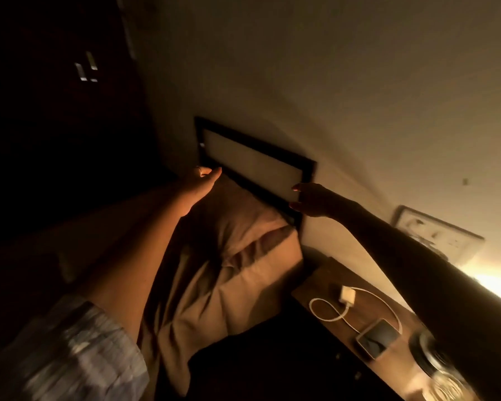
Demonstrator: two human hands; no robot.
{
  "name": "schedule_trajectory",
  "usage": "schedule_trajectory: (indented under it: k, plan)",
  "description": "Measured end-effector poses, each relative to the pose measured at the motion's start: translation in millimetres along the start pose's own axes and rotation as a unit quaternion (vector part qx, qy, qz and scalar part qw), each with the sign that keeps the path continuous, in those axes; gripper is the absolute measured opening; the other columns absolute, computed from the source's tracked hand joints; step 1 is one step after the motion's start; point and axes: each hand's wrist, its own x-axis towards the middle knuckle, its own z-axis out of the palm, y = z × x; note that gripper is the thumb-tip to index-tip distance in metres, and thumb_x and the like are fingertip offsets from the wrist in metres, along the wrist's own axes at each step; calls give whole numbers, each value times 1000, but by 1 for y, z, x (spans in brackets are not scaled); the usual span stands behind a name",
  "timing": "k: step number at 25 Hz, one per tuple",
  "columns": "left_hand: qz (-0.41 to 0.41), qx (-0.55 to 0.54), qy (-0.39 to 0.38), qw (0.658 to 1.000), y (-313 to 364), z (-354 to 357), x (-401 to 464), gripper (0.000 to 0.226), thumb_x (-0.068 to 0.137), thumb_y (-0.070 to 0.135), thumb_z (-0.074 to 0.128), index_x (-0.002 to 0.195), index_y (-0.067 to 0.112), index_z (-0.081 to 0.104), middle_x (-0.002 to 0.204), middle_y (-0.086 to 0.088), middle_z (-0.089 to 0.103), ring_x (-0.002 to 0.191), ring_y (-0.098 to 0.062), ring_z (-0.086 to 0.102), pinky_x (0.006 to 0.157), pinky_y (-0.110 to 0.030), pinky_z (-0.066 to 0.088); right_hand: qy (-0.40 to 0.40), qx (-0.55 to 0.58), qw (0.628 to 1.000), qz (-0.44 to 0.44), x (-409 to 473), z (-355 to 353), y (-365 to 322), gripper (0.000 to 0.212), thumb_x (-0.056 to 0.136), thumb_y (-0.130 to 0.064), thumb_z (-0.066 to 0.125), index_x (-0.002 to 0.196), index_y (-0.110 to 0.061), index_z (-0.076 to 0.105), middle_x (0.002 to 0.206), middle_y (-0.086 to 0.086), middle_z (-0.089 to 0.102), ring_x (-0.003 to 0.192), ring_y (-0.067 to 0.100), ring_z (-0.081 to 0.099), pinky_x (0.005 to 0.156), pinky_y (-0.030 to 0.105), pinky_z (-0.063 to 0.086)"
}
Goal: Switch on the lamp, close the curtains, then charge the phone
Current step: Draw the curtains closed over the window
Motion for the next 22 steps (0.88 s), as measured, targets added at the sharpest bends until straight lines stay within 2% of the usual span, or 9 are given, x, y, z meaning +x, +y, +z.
schedule_trajectory:
  k: [4,7,10,15,18,22]
  plan:
    - [-21,-1,117,993,-50,-126,-50,56,92,49,41,136,15,42,138,-9,49,125,-25,49,101,-39,42,4,-10,993,-117,20,5,-135,56,94,-30,50,142,-6,34,149,16,35,137,29,33,110,33,27]
    - [-53,1,184,982,-95,-221,-106,57,91,50,41,135,15,43,136,-9,51,123,-25,50,100,-40,43,-18,10,981,-193,18,18,-249,52,92,-29,51,137,-7,40,146,16,40,134,32,37,111,39,31]
    - [-97,1,248,964,-138,-302,-173,56,92,50,40,135,14,43,138,-9,50,124,-26,49,104,-42,42,-21,42,958,-281,3,38,-360,54,92,-24,53,140,-5,36,146,18,39,134,32,37,108,37,32]
    - [-178,20,386,905,-207,-423,-299,52,93,47,39,126,9,52,130,-14,56,119,-29,53,104,-43,42,-58,50,895,-439,-57,77,-540,55,94,-27,50,142,-6,33,149,15,34,137,29,34,110,37,31]
    - [-215,20,449,867,-231,-467,-368,54,92,50,38,121,8,55,129,-15,57,118,-31,54,104,-45,42,-72,53,860,-503,-89,94,-618,53,95,-26,50,141,-5,36,150,14,35,138,27,33,110,33,28]
    - [-274,10,522,808,-261,-513,-453,59,90,55,37,126,11,53,134,-13,55,122,-32,52,106,-47,41,-102,56,810,-575,-136,112,-717,50,93,-26,51,138,-6,40,149,13,37,138,26,34,110,32,28]
